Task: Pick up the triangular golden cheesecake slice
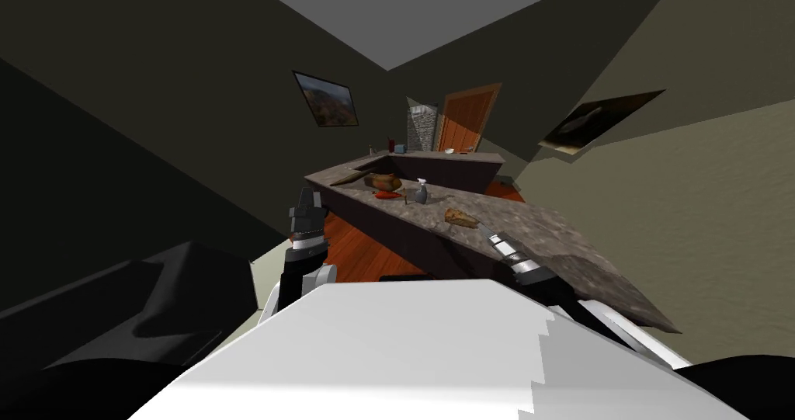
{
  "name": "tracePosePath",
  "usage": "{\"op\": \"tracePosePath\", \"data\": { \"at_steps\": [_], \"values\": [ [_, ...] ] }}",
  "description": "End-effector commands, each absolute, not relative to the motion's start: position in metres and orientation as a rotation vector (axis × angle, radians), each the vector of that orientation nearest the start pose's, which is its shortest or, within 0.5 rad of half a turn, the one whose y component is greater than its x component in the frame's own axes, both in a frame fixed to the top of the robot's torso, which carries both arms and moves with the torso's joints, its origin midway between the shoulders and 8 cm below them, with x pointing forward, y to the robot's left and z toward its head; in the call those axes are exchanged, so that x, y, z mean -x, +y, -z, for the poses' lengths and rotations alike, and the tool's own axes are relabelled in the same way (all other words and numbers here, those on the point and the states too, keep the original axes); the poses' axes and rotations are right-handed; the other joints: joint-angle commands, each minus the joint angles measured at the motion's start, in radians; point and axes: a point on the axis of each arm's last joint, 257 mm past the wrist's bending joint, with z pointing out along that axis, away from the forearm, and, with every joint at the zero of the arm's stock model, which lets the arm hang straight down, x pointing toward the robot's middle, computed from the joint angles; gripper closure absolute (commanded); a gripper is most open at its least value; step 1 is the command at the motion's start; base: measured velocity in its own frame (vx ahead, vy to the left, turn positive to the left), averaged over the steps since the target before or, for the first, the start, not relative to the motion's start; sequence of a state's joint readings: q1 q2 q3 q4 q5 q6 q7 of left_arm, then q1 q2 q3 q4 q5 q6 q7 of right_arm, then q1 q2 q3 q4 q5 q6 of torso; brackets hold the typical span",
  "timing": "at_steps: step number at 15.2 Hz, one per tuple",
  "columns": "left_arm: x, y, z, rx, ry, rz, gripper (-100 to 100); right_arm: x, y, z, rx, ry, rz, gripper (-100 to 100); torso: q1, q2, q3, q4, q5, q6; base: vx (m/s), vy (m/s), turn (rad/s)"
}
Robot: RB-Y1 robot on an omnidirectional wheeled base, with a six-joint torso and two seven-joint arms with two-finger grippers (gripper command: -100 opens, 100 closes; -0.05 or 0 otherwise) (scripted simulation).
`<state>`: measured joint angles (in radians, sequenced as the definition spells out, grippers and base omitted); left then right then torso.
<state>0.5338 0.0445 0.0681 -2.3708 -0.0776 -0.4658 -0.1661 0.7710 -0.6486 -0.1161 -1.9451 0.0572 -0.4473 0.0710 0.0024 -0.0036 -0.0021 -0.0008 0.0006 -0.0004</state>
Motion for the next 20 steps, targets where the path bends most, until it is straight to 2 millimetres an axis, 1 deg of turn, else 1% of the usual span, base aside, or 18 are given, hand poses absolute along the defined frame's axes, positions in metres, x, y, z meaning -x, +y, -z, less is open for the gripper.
{"op": "tracePosePath", "data": {
  "at_steps": [1,3,4,5,6,8,9,10,11,12,13,15,16,17,18,20],
  "values": [
    [-0.328,0.286,-0.048,0.48,0.705,1.024,0,-0.304,-0.395,0.228,-0.477,1.653,-0.678,-100,0.0,0.0,0.0,0.0,0.0,0.0,0.058,0.038,0.148],
    [-0.328,0.286,-0.048,0.48,0.705,1.024,0,-0.305,-0.395,0.227,-0.453,1.669,-0.675,-100,0.0,0.0,0.0,0.0,0.0,0.0,0.042,0.028,0.095],
    [-0.328,0.286,-0.048,0.48,0.705,1.024,0,-0.292,-0.409,0.242,-0.426,1.735,-0.62,-100,0.0,0.0,0.0,0.0,0.0,0.0,0.041,0.037,0.138],
    [-0.328,0.286,-0.048,0.48,0.705,1.024,0,-0.293,-0.409,0.241,-0.412,1.744,-0.618,-100,0.0,0.0,0.0,0.0,0.0,0.0,0.046,0.041,0.139],
    [-0.328,0.286,-0.048,0.48,0.705,1.024,0,-0.279,-0.424,0.256,-0.394,1.801,-0.565,-100,0.0,0.0,0.0,0.0,0.0,0.0,0.057,0.037,0.167],
    [-0.328,0.286,-0.048,0.48,0.705,1.024,0,-0.28,-0.425,0.254,-0.367,1.818,-0.561,-100,0.0,-0.001,0.0,0.0,0.0,0.0,0.047,0.031,0.09],
    [-0.328,0.286,-0.048,0.48,0.705,1.024,0,-0.266,-0.44,0.267,-0.341,1.88,-0.507,-100,0.0,0.0,0.0,0.0,0.0,0.0,0.044,0.03,0.116],
    [-0.328,0.286,-0.048,0.48,0.705,1.024,0,-0.267,-0.44,0.266,-0.319,1.892,-0.505,-100,0.0,0.0,0.0,0.0,0.0,0.0,0.046,0.031,0.128],
    [-0.328,0.286,-0.048,0.48,0.705,1.024,0,-0.251,-0.456,0.278,-0.29,1.953,-0.451,-100,0.0,0.0,0.0,0.0,0.0,0.0,0.054,0.042,0.177],
    [-0.328,0.286,-0.048,0.48,0.705,1.024,0,-0.253,-0.457,0.277,-0.268,1.965,-0.448,-100,0.0,-0.001,0.0,0.0,0.0,0.0,0.055,0.039,0.142],
    [-0.328,0.286,-0.048,0.48,0.705,1.024,0,-0.238,-0.472,0.287,-0.239,2.023,-0.396,-100,0.0,-0.001,0.0,0.0,0.0,0.0,0.07,0.045,0.163],
    [-0.328,0.286,-0.048,0.48,0.705,1.024,0,-0.239,-0.473,0.286,-0.215,2.036,-0.393,-100,0.001,-0.002,-0.001,0.0,0.0,0.0,0.058,0.03,0.083],
    [-0.328,0.286,-0.048,0.48,0.705,1.024,0,-0.223,-0.49,0.295,-0.177,2.099,-0.34,-100,0.0,-0.001,0.0,0.0,0.0,0.0,0.041,0.023,0.109],
    [-0.328,0.286,-0.048,0.48,0.705,1.024,0,-0.224,-0.49,0.293,-0.16,2.106,-0.338,-100,0.0,0.0,0.0,0.0,0.0,0.0,0.04,0.021,0.118],
    [-0.328,0.286,-0.048,0.48,0.705,1.024,0,-0.207,-0.507,0.302,-0.133,2.161,-0.288,-100,0.0,0.0,0.0,0.0,0.0,0.0,0.053,0.024,0.174],
    [-0.328,0.286,-0.048,0.48,0.705,1.024,0,-0.21,-0.508,0.299,-0.103,2.173,-0.284,-100,0.0,0.0,0.0,0.0,0.0,0.0,0.042,0.018,0.087]
  ]
}}
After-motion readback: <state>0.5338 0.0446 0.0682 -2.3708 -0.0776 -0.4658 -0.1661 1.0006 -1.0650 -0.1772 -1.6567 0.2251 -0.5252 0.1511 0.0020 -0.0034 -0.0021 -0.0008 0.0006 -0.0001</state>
